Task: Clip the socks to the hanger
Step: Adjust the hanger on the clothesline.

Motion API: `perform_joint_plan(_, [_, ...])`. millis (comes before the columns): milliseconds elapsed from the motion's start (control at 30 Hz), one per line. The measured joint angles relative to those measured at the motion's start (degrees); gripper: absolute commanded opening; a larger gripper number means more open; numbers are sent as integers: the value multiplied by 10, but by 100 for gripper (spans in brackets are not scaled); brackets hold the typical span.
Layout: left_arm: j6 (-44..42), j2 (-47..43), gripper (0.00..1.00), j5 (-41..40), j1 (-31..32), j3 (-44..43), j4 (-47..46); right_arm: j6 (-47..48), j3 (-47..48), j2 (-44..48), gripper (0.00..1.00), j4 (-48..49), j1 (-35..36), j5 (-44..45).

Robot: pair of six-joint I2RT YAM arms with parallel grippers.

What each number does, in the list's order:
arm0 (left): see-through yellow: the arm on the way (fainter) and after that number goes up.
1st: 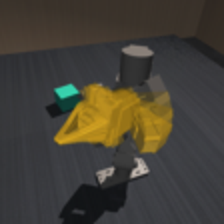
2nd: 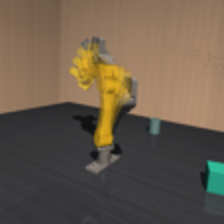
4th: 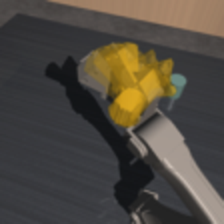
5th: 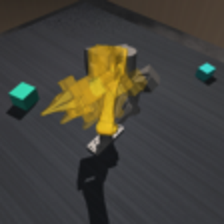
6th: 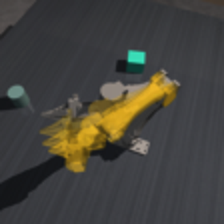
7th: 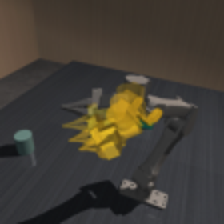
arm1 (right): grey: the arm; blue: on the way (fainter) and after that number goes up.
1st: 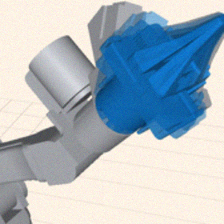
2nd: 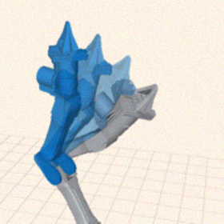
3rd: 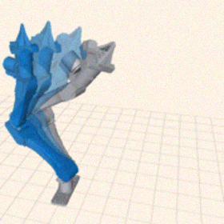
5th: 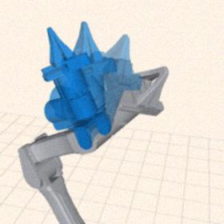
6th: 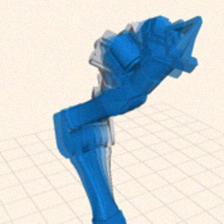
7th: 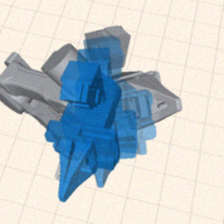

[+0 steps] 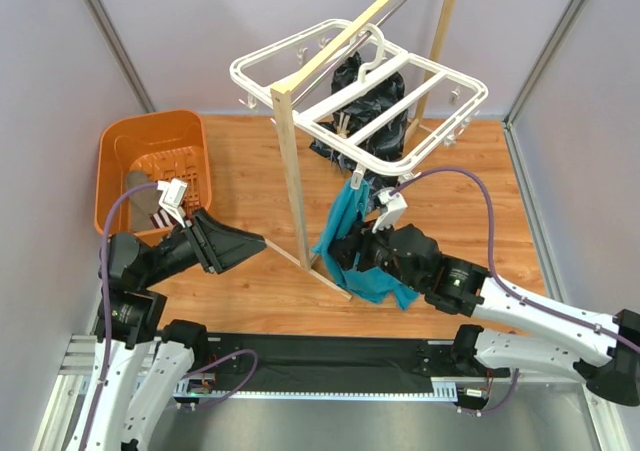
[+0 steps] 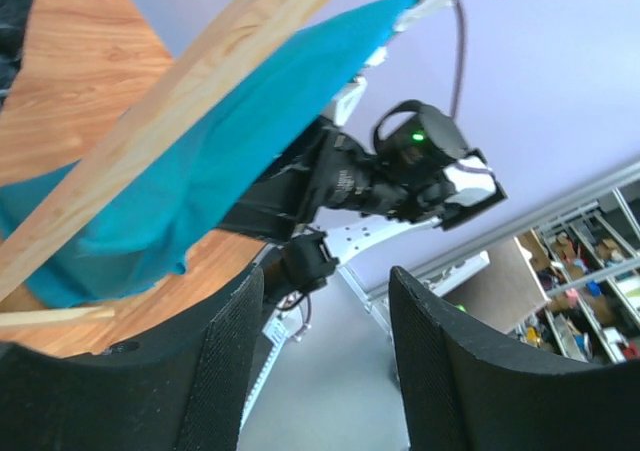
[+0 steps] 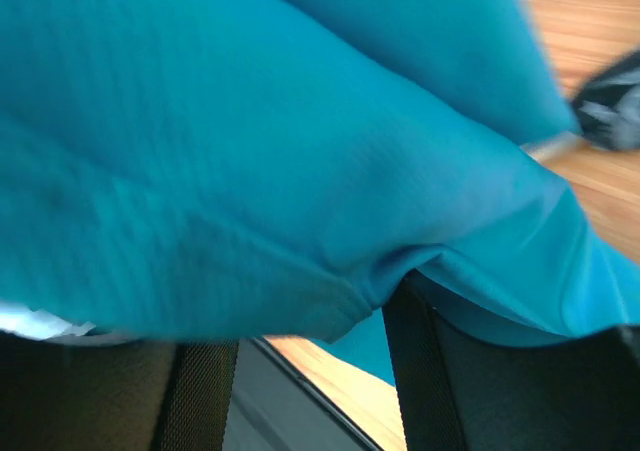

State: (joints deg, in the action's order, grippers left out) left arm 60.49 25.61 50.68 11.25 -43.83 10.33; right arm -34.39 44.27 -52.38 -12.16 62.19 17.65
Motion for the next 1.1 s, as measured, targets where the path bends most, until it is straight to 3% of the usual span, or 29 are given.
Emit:
perform_joint_plan(267, [22, 7, 52, -5, 66, -29, -38, 2, 5, -59, 57, 104, 0, -36])
perform_joint_plan(467, [-16, 29, 49, -107, 231, -29, -14, -12, 43, -83, 70, 110, -1, -17])
perform_joint_plan(633, [-59, 100, 49, -207, 361, -36, -17, -28, 85, -84, 77, 36, -1, -16])
perform_joint_plan(767, [-93, 149, 51, -268, 397, -47, -18, -48, 67, -22, 79, -48, -1, -8])
perform_joint_plan(967, [-129, 202, 56, -323, 407, -74, -40, -56, 30, 145, 80, -157, -1, -3])
perform_joint_plan(1100, [-141, 245, 56, -345, 415, -85, -66, -22, 42, 219, 74, -180, -1, -8])
